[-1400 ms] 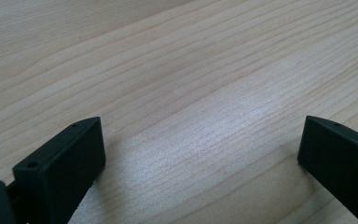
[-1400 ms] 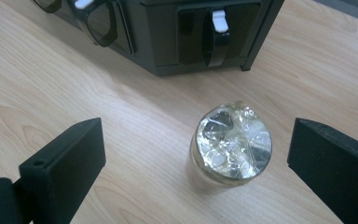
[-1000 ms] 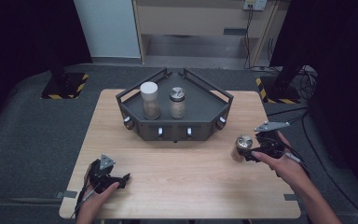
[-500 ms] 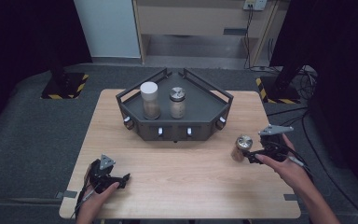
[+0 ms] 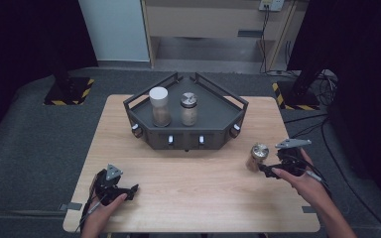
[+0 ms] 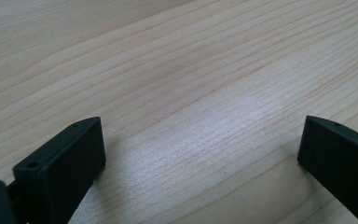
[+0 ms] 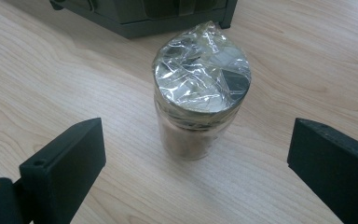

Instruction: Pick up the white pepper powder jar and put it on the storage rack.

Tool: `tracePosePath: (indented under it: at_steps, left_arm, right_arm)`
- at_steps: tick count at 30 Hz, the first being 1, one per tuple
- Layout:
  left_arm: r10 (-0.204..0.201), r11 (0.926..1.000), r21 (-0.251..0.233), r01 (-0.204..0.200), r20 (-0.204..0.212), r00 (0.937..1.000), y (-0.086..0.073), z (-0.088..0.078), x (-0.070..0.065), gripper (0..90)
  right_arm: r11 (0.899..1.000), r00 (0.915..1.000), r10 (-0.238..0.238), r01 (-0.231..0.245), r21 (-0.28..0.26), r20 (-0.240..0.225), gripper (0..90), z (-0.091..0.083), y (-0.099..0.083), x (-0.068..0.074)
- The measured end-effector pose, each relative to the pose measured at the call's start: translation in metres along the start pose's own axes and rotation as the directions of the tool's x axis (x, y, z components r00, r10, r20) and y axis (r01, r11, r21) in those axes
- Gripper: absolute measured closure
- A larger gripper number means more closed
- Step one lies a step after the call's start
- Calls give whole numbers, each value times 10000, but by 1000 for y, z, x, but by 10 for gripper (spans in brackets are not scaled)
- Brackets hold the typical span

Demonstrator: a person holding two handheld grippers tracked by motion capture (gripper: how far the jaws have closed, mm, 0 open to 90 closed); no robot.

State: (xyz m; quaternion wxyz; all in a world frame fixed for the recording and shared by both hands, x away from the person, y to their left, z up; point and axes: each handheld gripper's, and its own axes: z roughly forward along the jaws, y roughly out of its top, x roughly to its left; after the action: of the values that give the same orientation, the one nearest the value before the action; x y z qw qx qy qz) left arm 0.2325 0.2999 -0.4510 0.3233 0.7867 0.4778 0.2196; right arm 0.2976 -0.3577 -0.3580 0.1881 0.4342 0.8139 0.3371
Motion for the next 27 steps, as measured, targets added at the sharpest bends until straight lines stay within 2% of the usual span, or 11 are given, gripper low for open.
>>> tracePosePath:
  at_steps: [10,27]
  left_arm:
    - [-5,10000,1,5,-9,10000,0,0,0,0]
    - [-11,10000,2,11,0,10000,0,0,0,0]
  right_arm:
    - [9998,10000,50,-49,167,-53,43,7,-6,1]
    - [9995,9996,269,-267,160,-116,44,15,-18,-1]
